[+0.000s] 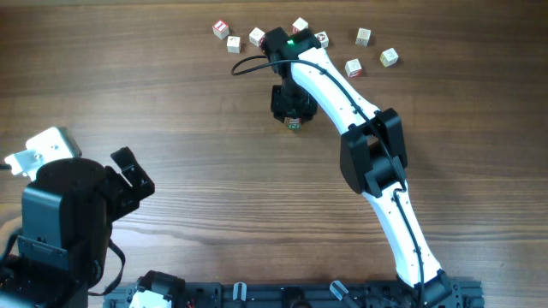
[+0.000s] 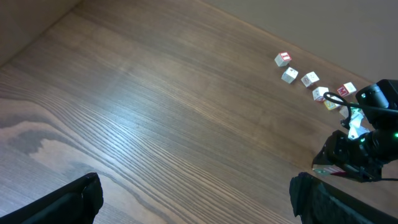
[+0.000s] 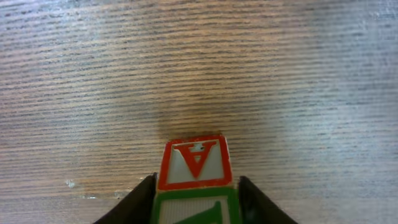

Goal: Form a tower

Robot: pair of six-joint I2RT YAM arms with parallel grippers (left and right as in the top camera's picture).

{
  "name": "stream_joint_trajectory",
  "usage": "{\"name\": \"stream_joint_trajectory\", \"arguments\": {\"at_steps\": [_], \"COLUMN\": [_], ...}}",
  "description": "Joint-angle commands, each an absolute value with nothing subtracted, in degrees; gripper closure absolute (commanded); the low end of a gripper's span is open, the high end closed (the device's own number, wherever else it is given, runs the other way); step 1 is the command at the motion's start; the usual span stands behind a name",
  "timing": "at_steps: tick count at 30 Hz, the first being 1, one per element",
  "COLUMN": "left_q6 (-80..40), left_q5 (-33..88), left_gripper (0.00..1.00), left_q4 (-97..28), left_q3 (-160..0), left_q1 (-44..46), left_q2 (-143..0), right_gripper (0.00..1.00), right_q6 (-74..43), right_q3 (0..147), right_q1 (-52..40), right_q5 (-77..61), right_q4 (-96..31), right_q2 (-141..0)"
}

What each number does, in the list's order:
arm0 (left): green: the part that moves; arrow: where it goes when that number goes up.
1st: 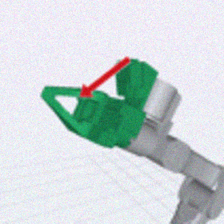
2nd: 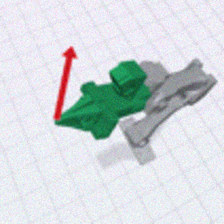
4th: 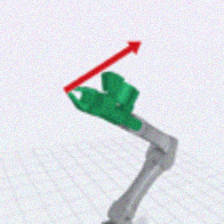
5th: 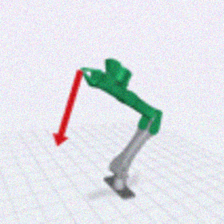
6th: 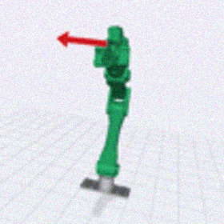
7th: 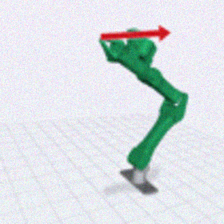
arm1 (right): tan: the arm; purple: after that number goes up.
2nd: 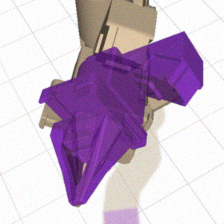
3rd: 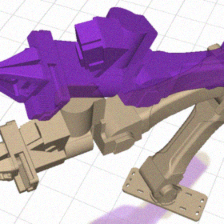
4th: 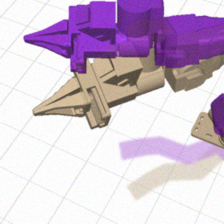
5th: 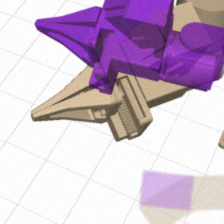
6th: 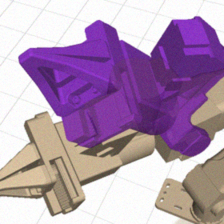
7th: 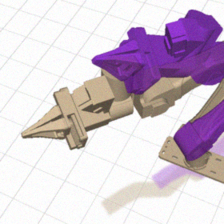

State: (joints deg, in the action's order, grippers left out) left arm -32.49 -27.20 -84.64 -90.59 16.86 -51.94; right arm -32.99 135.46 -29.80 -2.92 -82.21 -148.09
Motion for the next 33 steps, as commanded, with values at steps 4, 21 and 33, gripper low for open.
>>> {"name": "stream_joint_trajectory", "arguments": {"at_steps": [4,21,33], "left_q6": [-33.5,-33.5,-33.5], "left_q5": [-27.9,-28.0,-27.9], "left_gripper": [0.0,0.0,0.0], "left_q4": [-84.5,-84.5,-84.5], "left_q3": [-90.6,-90.6,-90.6], "left_q1": [16.6,16.6,16.6], "left_q2": [-52.0,-52.0,-52.0], "right_gripper": [0.72,0.8,0.83], "right_q6": [-35.0,-34.5,-34.5], "right_q3": [136.6,137.7,138.7], "right_q1": [-29.8,-29.8,-31.5], "right_q5": [-3.1,-3.9,-3.9], "right_q4": [-82.6,-82.7,-83.1], "right_q2": [-149.7,-148.7,-147.9]}}
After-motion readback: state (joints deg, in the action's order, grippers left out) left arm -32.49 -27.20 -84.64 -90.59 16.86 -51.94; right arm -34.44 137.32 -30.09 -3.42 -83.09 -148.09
